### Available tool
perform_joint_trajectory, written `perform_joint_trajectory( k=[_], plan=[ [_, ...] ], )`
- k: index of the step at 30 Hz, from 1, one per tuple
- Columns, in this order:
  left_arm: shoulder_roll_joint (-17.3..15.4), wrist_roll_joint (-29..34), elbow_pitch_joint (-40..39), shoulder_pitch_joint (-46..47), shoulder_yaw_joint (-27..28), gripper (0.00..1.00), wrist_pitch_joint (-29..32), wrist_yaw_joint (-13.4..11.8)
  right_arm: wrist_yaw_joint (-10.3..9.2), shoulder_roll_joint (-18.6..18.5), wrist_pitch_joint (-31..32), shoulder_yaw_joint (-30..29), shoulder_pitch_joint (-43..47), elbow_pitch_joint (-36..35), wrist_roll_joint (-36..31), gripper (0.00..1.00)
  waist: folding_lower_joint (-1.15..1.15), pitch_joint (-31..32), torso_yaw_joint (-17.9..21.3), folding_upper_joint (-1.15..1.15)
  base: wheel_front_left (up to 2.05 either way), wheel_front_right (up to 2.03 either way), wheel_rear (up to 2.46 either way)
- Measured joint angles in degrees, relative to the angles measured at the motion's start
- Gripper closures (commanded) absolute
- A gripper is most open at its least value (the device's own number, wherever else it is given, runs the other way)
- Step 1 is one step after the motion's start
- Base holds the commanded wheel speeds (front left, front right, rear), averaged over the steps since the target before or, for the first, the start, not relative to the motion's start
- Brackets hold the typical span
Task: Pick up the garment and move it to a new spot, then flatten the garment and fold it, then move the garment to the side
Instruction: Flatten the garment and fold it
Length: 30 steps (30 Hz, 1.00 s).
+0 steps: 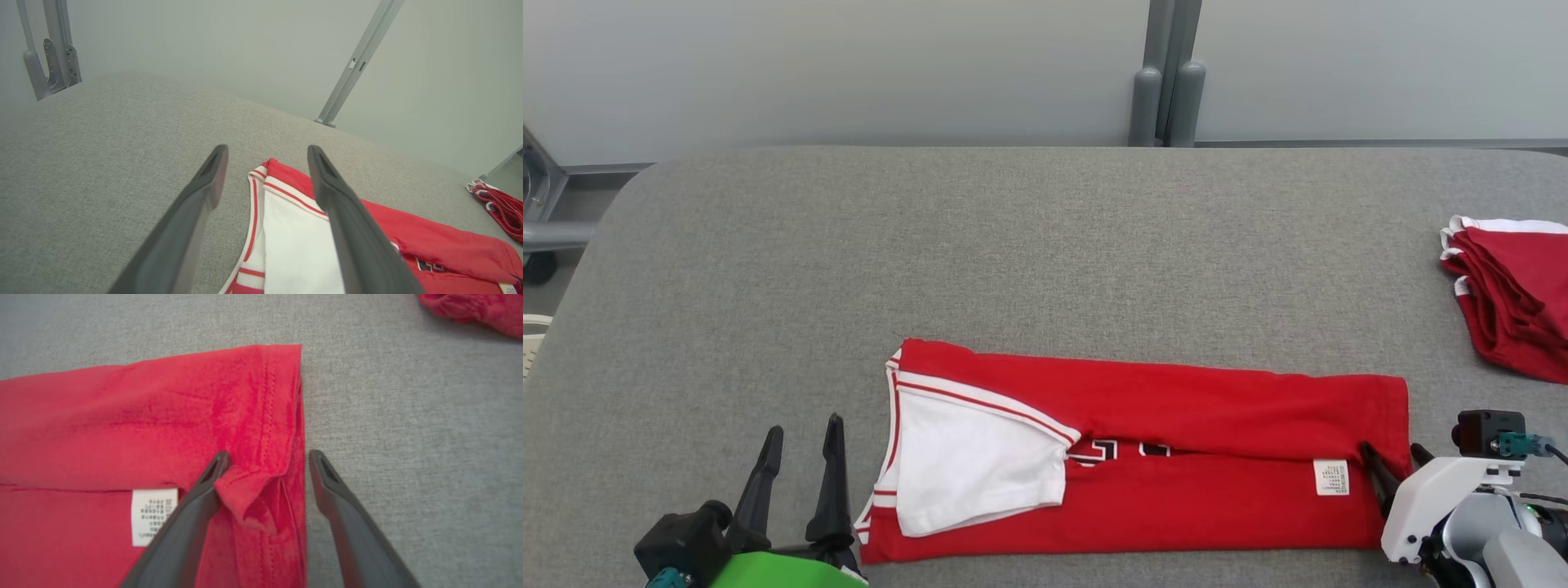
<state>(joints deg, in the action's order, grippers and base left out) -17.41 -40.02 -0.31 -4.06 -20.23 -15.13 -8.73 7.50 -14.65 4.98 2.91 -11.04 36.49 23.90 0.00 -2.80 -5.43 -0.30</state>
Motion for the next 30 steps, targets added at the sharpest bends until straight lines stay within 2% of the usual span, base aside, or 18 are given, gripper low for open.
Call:
perform_joint_trajectory(
  k=[10,12,13,15,19,23,29,30],
  plan=[
    [-0.11,0.09,-0.24,-0.85,0.59,0.00,0.00,0.16,0.00,0.30,1.68,0.03,-0.27,1.13,0.11,0.02,0.00,-0.03,0.18,0.00,0.00,0.00,0.00],
    [-0.10,0.15,-0.15,-0.85,0.57,0.00,0.00,0.18,0.00,0.37,2.07,0.01,-0.81,1.58,0.11,0.56,0.00,-0.10,0.12,0.00,0.00,0.00,0.00],
    [-0.10,0.15,-0.03,-0.85,0.59,0.00,0.00,0.22,0.00,0.45,2.22,0.04,-1.09,1.85,0.11,0.75,0.00,-0.11,0.10,0.00,0.00,0.00,0.00],
    [-0.10,0.15,0.09,-0.86,0.62,0.00,0.00,0.22,0.00,0.63,2.53,0.04,-1.32,2.03,0.12,1.00,0.00,-0.11,0.10,0.00,0.00,0.00,0.00],
    [-0.11,0.15,0.36,-0.86,0.77,0.00,0.00,0.22,0.04,1.49,3.02,-0.30,-2.26,2.43,1.59,1.00,0.00,-0.13,0.17,0.00,0.00,0.00,0.00],
    [-0.05,0.15,0.40,-0.88,1.09,0.00,0.00,0.22,0.03,2.07,4.28,-1.70,-2.60,1.55,6.27,1.00,0.00,-0.08,0.52,0.00,0.00,0.00,0.00],
    [0.24,0.26,0.30,-0.97,1.52,0.00,0.00,0.47,0.04,-0.12,7.38,-2.41,-2.81,-2.54,11.31,1.00,0.00,0.03,1.71,0.00,0.00,0.00,0.00],
    [0.26,0.42,0.29,-0.98,1.65,0.00,0.00,0.60,0.04,-1.44,8.49,-2.68,-2.79,-4.20,12.63,1.00,0.00,-0.01,2.23,0.00,0.00,0.00,0.00]
  ],
)
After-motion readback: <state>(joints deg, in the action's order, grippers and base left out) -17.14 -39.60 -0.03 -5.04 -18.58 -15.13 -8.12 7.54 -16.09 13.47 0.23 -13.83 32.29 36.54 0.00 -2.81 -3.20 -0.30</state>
